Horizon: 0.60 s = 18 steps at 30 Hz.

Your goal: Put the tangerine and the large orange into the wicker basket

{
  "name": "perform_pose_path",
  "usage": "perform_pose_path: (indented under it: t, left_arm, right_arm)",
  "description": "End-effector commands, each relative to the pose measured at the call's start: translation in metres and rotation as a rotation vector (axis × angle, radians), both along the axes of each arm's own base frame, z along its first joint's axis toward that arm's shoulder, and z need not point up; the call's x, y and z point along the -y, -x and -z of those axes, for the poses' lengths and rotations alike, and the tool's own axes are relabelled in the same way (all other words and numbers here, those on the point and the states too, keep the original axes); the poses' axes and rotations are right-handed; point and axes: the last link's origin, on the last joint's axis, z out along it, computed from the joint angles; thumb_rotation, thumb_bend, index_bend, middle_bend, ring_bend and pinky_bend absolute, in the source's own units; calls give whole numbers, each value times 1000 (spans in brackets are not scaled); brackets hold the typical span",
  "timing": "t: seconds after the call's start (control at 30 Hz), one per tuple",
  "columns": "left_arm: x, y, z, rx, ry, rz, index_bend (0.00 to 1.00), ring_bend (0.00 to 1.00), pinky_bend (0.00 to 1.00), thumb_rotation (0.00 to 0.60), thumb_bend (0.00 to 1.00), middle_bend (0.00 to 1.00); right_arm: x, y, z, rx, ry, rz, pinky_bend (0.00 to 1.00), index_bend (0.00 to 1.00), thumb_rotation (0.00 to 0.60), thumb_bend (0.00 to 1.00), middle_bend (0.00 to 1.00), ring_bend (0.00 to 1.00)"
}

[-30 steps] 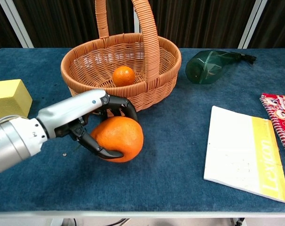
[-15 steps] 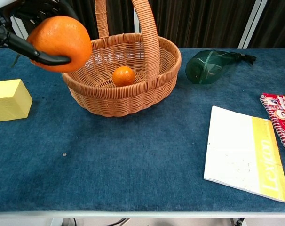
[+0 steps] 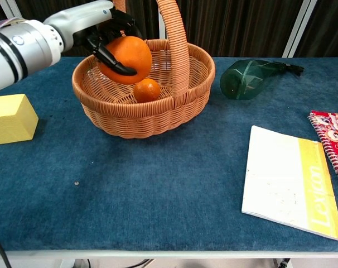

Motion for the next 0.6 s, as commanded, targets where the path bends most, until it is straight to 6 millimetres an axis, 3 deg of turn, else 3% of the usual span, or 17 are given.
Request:
perform_pose_path:
  t: [0.03, 0.3, 0.6]
  left_arm:
    - [-13, -9, 19, -30, 18, -21, 405, 396, 544, 600, 200, 432]
    - [-18, -7, 34, -67, 39, -29, 253, 193, 370, 600, 195, 249]
    - [-13, 3, 15, -68, 6, -12, 233, 151, 316, 600, 189, 227]
  right_arm:
    - [0, 1, -1, 1, 2, 1, 0, 0, 600, 327, 0, 0]
    - [0, 0, -1, -1, 5, -1, 0, 0, 600, 327, 0, 0]
    - [0, 0, 0, -4, 4, 4, 0, 0, 600, 314, 0, 0]
